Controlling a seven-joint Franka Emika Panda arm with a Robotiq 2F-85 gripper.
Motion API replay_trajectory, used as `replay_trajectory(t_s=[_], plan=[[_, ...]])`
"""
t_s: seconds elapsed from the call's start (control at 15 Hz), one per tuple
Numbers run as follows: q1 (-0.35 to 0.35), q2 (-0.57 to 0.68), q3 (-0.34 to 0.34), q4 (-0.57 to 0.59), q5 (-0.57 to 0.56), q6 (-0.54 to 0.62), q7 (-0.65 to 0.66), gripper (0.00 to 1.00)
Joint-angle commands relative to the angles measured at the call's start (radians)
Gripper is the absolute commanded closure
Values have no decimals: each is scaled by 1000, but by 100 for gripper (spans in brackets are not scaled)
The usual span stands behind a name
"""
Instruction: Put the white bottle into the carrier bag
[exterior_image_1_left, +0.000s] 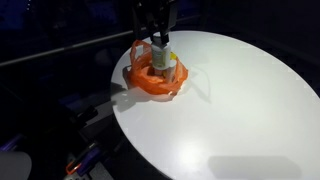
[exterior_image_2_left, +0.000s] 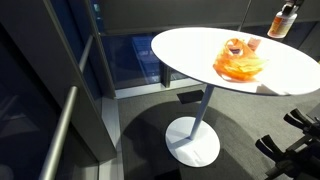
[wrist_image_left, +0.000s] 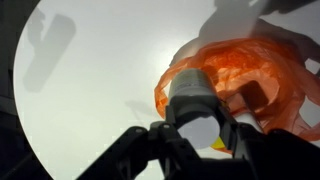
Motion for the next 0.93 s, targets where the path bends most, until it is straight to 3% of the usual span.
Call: replay_trajectory(t_s=[0.0,0.2,0.27,0.87], plan=[[-5,2,5,1,2,-2,-1,56],[-5,6,6,0,2,-2,-1,56],[-5,6,6,0,2,-2,-1,81],[34,81,44,3,8,73,-11,81]])
